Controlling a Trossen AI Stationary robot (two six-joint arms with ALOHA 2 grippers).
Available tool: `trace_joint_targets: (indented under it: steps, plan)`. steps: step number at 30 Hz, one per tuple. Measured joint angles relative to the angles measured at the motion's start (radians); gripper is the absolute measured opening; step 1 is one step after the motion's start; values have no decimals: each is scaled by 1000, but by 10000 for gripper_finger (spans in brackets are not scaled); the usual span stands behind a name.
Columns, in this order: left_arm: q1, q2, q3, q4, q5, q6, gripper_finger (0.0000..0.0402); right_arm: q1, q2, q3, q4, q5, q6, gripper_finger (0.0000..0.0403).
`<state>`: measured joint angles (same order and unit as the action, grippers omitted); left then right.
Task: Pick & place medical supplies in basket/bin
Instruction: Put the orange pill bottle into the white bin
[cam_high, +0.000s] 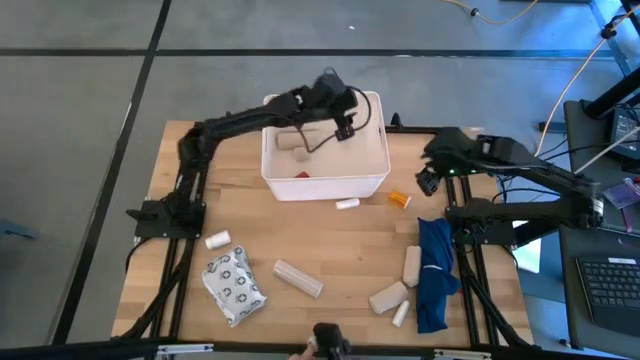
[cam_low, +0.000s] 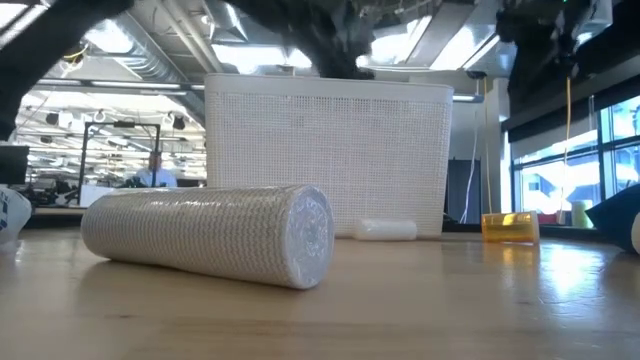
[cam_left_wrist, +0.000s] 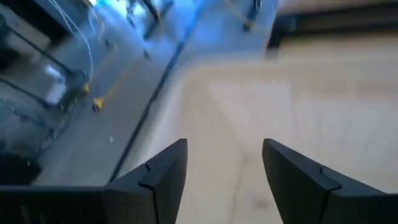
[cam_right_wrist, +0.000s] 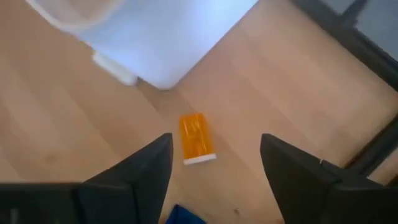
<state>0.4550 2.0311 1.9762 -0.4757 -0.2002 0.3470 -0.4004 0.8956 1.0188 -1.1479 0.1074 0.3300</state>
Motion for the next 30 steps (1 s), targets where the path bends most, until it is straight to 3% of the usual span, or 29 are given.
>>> trace_joint_targets:
  steps: [6, 13, 30]
  plan:
    - [-36, -204, 2, -66, 39, -65, 201, 0, 96, -158, 144, -102, -78, 243]
    - [-76, -353, 2, -151, 38, -76, 197, 25, 160, -311, 355, -103, -166, 243]
    - [-94, -392, -16, -299, 34, -151, 196, 34, 420, -323, 461, -102, -211, 243]
